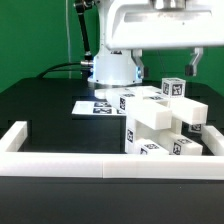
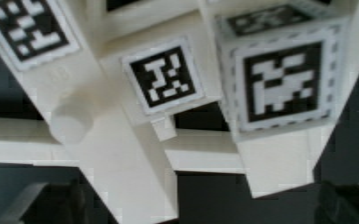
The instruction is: Assemble chair
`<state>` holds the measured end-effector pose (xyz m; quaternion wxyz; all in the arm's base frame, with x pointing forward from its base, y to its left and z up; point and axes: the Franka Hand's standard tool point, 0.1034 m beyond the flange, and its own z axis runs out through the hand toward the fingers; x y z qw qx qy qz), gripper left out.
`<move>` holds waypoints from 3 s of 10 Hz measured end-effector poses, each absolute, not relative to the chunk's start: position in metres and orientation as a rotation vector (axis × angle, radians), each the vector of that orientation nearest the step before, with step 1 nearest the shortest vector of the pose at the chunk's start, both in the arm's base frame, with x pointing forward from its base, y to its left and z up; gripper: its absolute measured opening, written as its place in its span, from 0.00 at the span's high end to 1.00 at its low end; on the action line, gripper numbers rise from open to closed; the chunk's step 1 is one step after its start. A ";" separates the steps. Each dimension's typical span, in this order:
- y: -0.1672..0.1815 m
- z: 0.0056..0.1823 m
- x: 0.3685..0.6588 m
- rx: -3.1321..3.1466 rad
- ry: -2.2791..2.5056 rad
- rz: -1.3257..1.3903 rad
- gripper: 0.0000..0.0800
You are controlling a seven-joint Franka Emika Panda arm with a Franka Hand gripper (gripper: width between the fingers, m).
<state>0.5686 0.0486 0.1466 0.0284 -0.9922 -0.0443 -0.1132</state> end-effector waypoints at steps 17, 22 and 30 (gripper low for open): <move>0.105 0.124 0.502 -3.025 0.164 -0.158 0.19; 0.134 0.096 0.484 -3.027 0.170 -0.166 0.19; 0.156 0.073 0.458 -3.022 0.243 -0.135 0.19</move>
Offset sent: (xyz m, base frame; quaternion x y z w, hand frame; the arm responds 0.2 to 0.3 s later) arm -0.0369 0.0166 -0.0226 -0.0158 0.0188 0.0645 0.9976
